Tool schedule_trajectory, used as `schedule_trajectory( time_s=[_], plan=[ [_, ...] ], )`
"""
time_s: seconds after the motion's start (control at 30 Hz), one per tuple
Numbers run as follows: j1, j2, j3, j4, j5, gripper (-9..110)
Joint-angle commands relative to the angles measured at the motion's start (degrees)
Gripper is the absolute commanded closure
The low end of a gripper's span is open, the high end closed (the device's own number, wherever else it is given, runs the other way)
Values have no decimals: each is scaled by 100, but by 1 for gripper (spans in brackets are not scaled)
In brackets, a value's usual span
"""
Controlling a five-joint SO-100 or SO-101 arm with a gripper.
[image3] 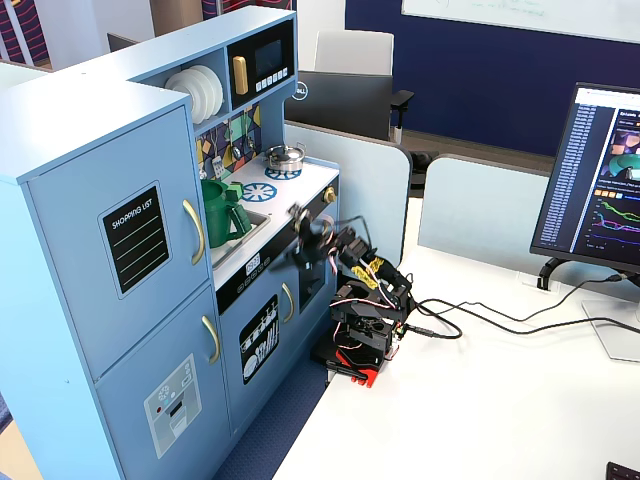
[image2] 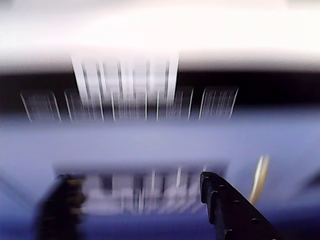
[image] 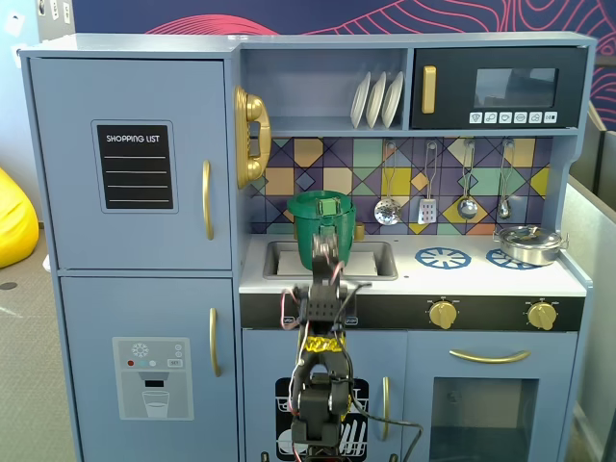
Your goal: Pick up the lid from the counter and put it on the green recipient
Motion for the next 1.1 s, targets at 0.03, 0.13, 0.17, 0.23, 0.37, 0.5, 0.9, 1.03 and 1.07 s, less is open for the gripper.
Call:
schedule_trajectory(
  time_s=[0.03,0.13,0.17,0.23,0.37,0.5,0.9,1.03,1.07],
  plan=[
    [-255,422,1415,-264,229,102],
    [-387,316,2013,-527,457,102],
    [-439,290,2180,-492,483,102],
    [-580,272,2408,-202,492,102],
    [-659,325,2663,413,659,100],
    [-571,571,2909,1354,712,99],
    [-237,1266,2918,2865,1354,98],
    [-316,1266,2927,2900,1116,97],
    [-299,1266,2927,2900,1116,97]
  ],
)
